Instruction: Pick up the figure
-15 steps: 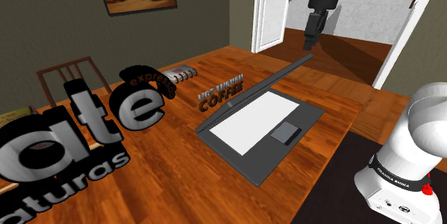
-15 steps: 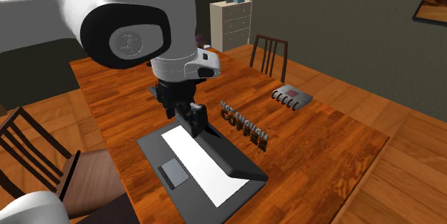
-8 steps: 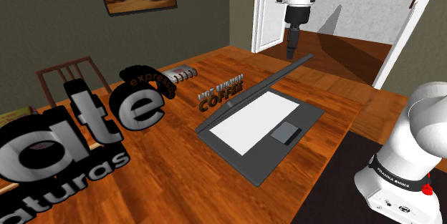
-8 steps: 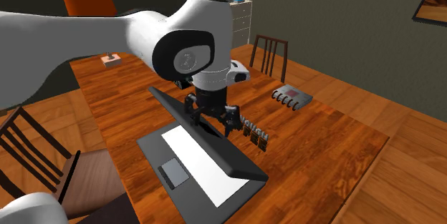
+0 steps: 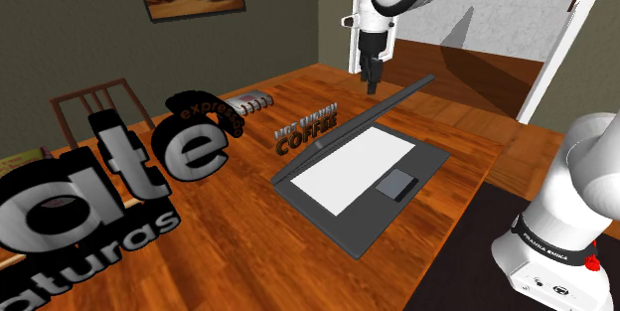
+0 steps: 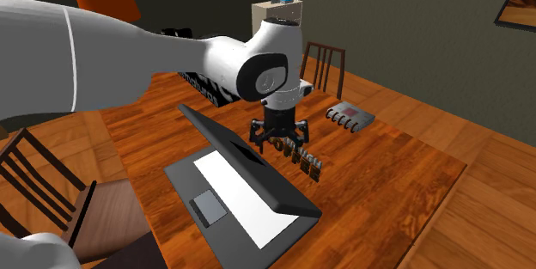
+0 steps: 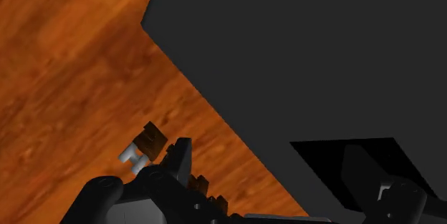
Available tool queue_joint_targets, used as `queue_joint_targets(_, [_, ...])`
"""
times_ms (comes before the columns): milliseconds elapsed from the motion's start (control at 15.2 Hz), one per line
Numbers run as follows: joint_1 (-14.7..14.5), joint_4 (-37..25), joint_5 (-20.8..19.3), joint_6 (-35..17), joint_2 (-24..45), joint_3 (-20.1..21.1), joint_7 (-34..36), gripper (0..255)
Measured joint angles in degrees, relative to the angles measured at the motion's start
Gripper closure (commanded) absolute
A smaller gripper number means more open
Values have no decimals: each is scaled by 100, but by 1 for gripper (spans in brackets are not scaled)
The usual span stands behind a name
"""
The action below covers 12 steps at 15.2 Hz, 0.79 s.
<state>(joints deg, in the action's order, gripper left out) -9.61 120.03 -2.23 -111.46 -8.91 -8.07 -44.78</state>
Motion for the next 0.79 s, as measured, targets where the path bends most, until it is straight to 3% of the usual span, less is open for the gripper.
queue_joint_targets(792, [-275, -1661, -160, -822, 2303, 295, -2344, 0])
